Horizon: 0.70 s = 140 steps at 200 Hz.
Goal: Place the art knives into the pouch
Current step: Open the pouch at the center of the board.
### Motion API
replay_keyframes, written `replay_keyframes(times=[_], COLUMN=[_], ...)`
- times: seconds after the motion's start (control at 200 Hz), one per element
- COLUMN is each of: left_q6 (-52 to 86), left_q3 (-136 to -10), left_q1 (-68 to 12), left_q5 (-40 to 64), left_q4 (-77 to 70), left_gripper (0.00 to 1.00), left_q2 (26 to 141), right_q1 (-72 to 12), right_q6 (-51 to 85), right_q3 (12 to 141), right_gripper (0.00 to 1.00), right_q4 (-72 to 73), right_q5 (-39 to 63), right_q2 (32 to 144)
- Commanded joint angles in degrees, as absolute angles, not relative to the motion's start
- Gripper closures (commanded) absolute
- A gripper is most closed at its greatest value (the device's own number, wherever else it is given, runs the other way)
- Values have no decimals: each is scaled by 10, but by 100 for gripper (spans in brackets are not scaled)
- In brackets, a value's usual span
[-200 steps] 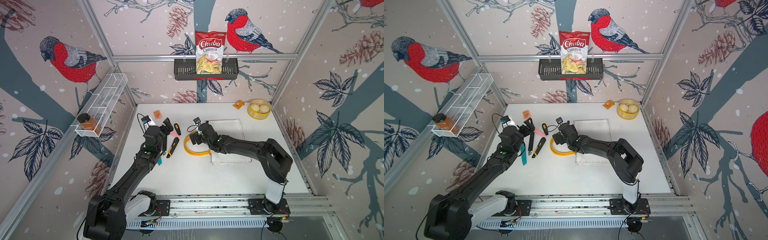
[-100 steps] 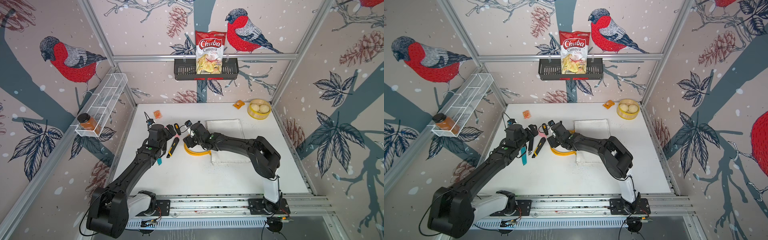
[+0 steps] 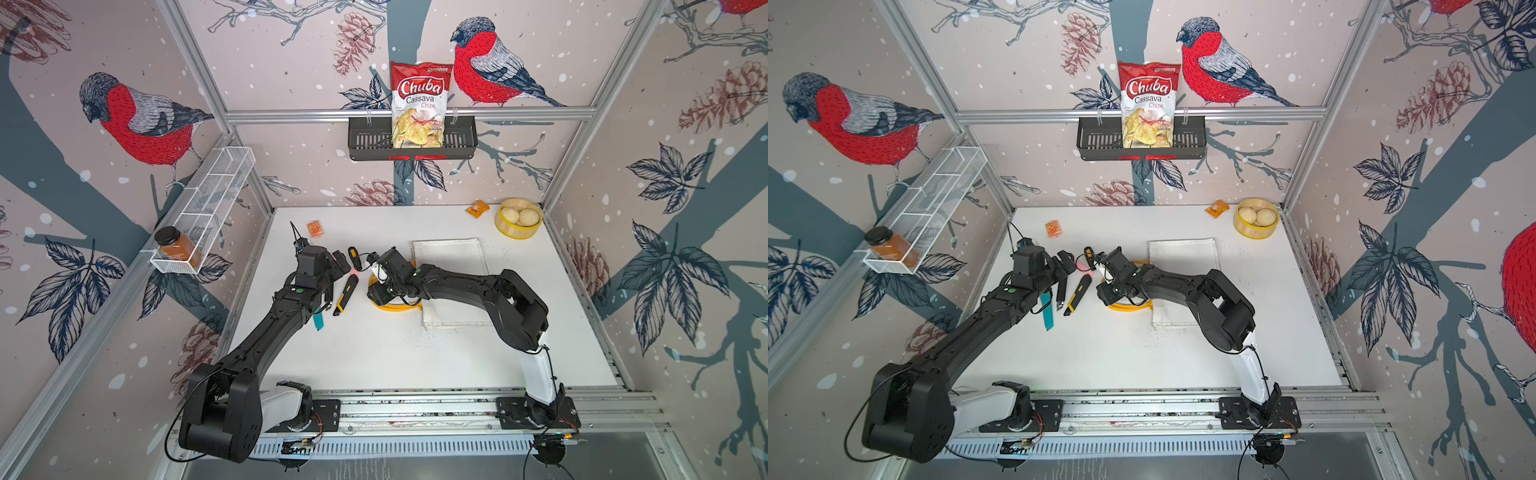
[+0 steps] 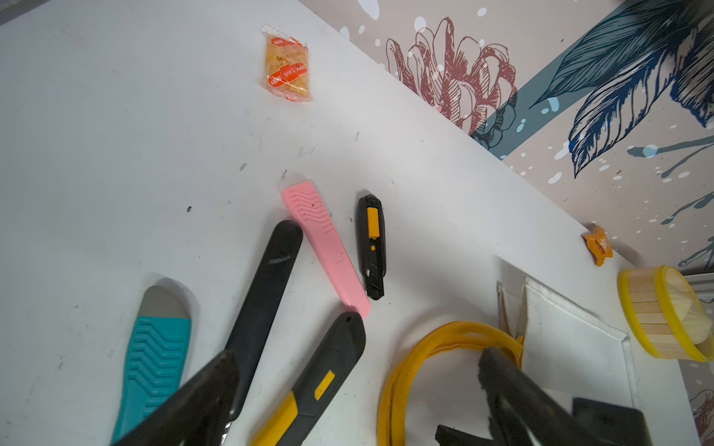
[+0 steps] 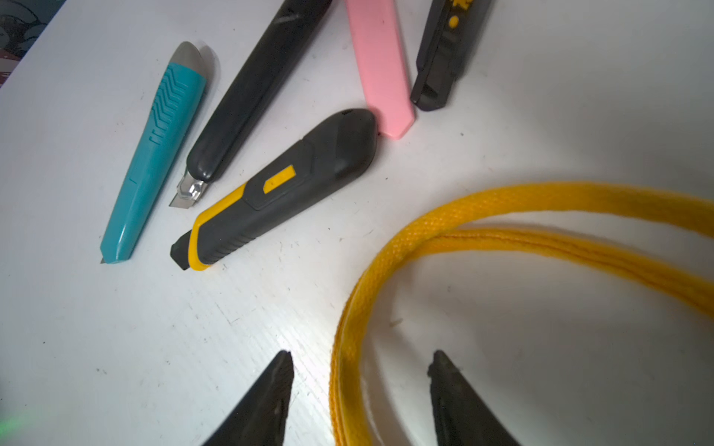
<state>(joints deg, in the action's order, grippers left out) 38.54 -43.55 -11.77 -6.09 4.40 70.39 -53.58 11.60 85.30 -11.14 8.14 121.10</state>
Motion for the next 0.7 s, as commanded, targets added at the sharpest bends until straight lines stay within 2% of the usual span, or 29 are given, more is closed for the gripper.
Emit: replay_keyframes(times=[0.0,0.09,0.395,0.53,0.655,0.695], left_q6=[372,371,368,367,368,368], left_q3=[-449,-448,-443,-444,-442,-442], left_q1=[-117,-117,-117,-117,-117,-117], left_q5=[-57,-50,-49,-39,-36,-35], left_q4=[64,60,56,52,49,47], left_gripper=[2,2,3,3,3,3], left_q2=[711,709,713,721,722,722], right_q1=[-534,-528,-520,-519,-518,-517], right_q6=[128,138,145,142,143,145], right_q3=[858,852,850,859,857,855], right_gripper=[43,50,54,66,83,86], right_q4=[-105,-90,-72,-73,-71,-68], right_q5=[103,125,175,196,196,193], right_q2=[1221,1224,1237,1246,1244,1241])
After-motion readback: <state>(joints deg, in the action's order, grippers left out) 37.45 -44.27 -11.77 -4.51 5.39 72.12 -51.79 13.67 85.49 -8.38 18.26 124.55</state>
